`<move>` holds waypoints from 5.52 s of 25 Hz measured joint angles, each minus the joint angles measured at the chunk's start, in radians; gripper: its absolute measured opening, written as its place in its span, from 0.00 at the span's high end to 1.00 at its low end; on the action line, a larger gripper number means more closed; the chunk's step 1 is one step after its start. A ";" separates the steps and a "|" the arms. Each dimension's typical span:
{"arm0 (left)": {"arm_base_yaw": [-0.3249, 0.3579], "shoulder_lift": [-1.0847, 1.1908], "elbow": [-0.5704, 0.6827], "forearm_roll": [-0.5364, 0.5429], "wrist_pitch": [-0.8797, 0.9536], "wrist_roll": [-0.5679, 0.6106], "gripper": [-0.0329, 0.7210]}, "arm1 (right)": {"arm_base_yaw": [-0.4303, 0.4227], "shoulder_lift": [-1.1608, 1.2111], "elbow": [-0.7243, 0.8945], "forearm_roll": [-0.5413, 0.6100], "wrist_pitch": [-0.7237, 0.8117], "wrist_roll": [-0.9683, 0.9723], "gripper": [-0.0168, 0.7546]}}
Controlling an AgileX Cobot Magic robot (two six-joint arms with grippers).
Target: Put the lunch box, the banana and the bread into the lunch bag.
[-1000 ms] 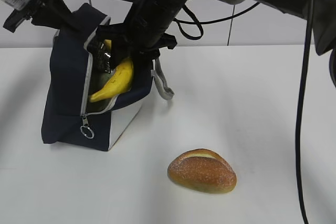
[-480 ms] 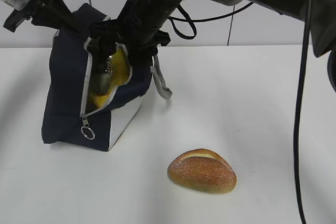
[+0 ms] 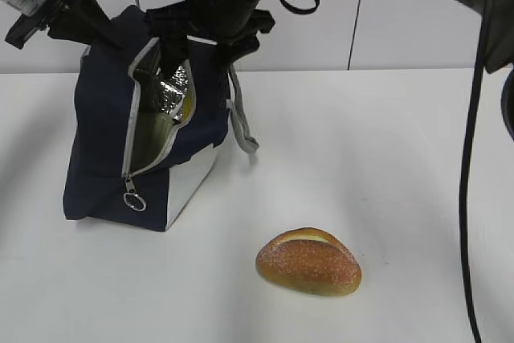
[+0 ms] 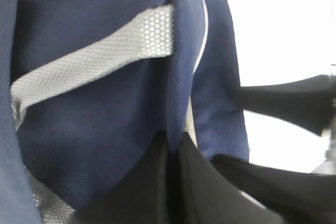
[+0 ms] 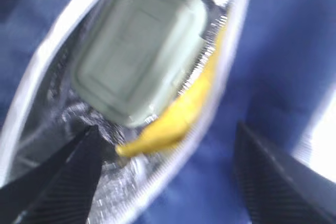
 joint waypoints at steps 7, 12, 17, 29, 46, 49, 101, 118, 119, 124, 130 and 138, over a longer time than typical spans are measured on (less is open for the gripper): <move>0.000 0.000 0.000 0.000 0.001 0.003 0.96 | 0.000 -0.048 -0.058 -0.068 0.023 -0.021 0.24; 0.000 0.000 0.000 0.000 0.001 0.003 0.96 | 0.000 -0.187 0.115 -0.081 0.025 -0.070 0.24; 0.000 0.000 0.000 0.000 0.001 0.003 0.96 | 0.000 -0.386 0.421 -0.132 0.025 -0.140 0.24; 0.000 0.000 0.000 0.000 0.001 0.004 0.96 | 0.000 -0.763 1.131 -0.144 -0.223 -0.321 0.25; 0.000 0.000 0.000 0.000 0.001 0.005 0.96 | 0.000 -0.607 1.217 -0.032 -0.302 -0.675 0.17; 0.000 0.000 0.000 0.000 0.001 0.005 0.96 | 0.000 -0.567 1.217 -0.032 -0.329 -0.695 0.17; 0.000 0.000 0.000 0.002 0.001 0.016 0.96 | 0.000 -0.322 0.980 -0.018 -0.072 -0.637 0.17; 0.000 0.000 0.000 0.006 0.001 0.020 0.96 | 0.000 -0.273 0.965 0.010 -0.042 -0.642 0.58; 0.000 0.000 0.000 0.006 0.001 0.020 0.96 | 0.000 -0.271 0.955 0.013 -0.034 -0.642 0.58; 0.000 0.000 0.000 0.006 0.001 0.020 0.96 | 0.000 -0.285 0.874 0.011 -0.027 -0.640 0.58; 0.000 0.000 0.000 0.007 0.001 0.020 0.96 | 0.000 -0.380 0.849 -0.112 -0.019 -0.587 0.58; 0.000 0.000 0.000 0.005 0.001 0.021 0.96 | 0.000 -0.485 0.776 -0.190 0.001 -0.537 0.58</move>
